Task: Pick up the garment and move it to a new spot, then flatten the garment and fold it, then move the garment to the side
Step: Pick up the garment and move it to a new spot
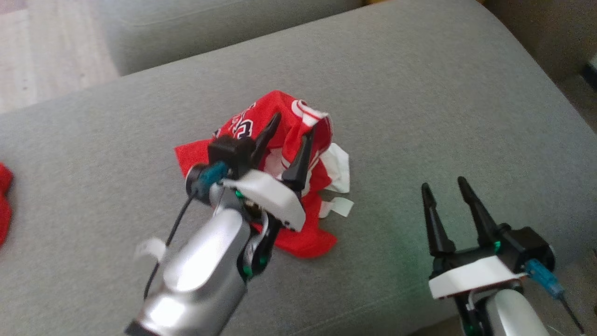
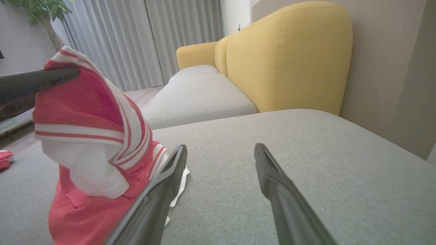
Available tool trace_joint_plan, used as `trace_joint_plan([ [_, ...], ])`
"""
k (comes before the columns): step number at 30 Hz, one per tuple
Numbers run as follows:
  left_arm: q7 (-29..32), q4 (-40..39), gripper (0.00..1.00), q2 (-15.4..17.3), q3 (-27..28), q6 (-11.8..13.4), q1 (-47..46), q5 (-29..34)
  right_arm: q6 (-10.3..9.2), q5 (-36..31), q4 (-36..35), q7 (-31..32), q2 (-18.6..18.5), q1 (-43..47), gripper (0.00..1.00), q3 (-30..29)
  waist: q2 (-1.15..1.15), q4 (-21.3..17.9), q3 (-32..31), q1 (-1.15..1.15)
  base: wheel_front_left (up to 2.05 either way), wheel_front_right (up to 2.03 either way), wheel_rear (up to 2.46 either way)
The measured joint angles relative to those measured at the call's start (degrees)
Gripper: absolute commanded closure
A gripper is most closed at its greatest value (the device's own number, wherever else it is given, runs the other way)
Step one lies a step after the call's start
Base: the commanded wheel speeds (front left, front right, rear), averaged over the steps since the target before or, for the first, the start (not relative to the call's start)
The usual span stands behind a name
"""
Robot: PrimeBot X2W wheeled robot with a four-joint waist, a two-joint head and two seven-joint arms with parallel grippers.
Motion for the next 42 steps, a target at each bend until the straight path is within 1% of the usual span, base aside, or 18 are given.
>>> trace_joint_plan([
  [2,-0.01,-2.85,0.0,0.23,1.01,1.59,2.5,0.76,0.0,-0.65,-0.38,0.0,0.02,0.14,0.0,-0.87,0.0,1.19,-0.51,0.0,0.0,0.0,0.0],
  [4,-0.01,-6.79,0.0,1.22,2.6,3.35,7.0,2.08,0.0,-1.36,-1.16,0.0,0.01,0.8,0.0,-1.94,0.0,2.54,-0.96,0.0,0.0,0.0,0.0],
  [8,0.0,-12.8,0.0,5.55,6.14,6.6,17.61,4.3,0.0,-2.55,-1.53,0.0,0.04,2.63,0.0,-3.5,0.0,5.37,-1.75,0.0,0.0,0.0,0.0],
  [10,-0.01,-15.27,0.0,7.24,8.17,7.58,22.54,4.67,0.0,-3.07,-1.85,0.0,0.05,3.04,0.0,-4.25,0.0,6.78,-2.13,0.0,0.0,0.0,0.0],
  [12,0.0,-17.33,0.0,8.22,9.71,7.95,26.9,4.55,0.0,-3.57,-2.08,0.0,0.05,3.52,0.0,-5.08,0.0,8.22,-2.52,0.0,0.0,0.0,0.0],
  [14,-0.01,-18.56,0.0,8.62,10.43,7.87,30.4,4.54,0.0,-4.03,-2.12,0.0,0.07,3.78,0.0,-5.65,0.0,9.64,-2.98,0.0,0.0,0.0,0.0],
  [16,-0.01,-19.33,0.0,9.13,10.95,6.75,33.22,4.07,0.0,-4.64,-2.16,0.0,0.09,4.42,0.0,-6.12,0.0,10.98,-3.49,0.0,0.0,0.0,0.0],
  [18,-0.01,-20.01,0.0,10.34,10.77,5.39,35.33,4.11,0.0,-4.87,-2.14,0.0,0.1,5.25,0.0,-6.35,0.0,12.18,-4.02,0.0,0.0,0.0,0.0],
  [22,-0.01,-20.84,0.0,11.77,10.59,2.59,37.86,4.13,0.0,-5.24,-2.12,0.0,0.11,5.91,0.0,-6.62,0.0,14.18,-4.74,0.0,0.0,0.0,0.0],
  [24,-0.01,-21.09,0.0,12.28,10.57,2.09,38.61,4.66,0.0,-5.27,-2.12,0.0,0.12,5.89,0.0,-6.56,0.0,14.83,-5.0,0.0,0.0,0.0,0.0],
  [26,0.0,-21.81,0.0,12.48,11.32,2.23,39.53,5.05,0.0,-5.27,-2.12,0.0,0.13,5.89,0.0,-6.56,0.0,15.35,-5.22,0.0,0.0,0.0,0.0],
  [27,0.0,-22.96,0.0,12.44,13.57,3.0,40.54,6.99,0.0,-5.27,-2.12,0.0,0.13,5.9,0.0,-6.6,0.0,15.97,-5.5,0.0,0.0,0.0,0.0],
  [32,-0.01,-25.85,0.0,11.11,18.71,3.43,41.86,11.68,0.0,-5.35,-2.13,0.0,0.13,6.07,0.0,-6.66,0.0,16.91,-6.14,0.0,0.0,0.0,0.0],
  [35,-0.01,-26.15,0.0,9.32,21.2,3.31,43.11,14.41,0.0,-5.92,-2.1,0.0,0.14,7.14,0.0,-6.82,0.0,17.37,-6.76,0.0,0.0,0.0,0.0],
  [39,-0.01,-26.84,0.0,7.24,25.2,2.3,45.55,17.6,0.0,-5.94,-1.69,0.0,0.16,8.34,0.0,-6.92,0.0,17.51,-7.45,0.0,0.0,0.0,0.0],
  [42,-0.01,-27.05,0.0,6.11,27.64,0.54,46.49,19.64,0.0,-6.13,-1.49,0.0,0.16,8.36,0.0,-7.14,0.0,17.5,-7.69,0.0,0.0,0.0,0.0],
])
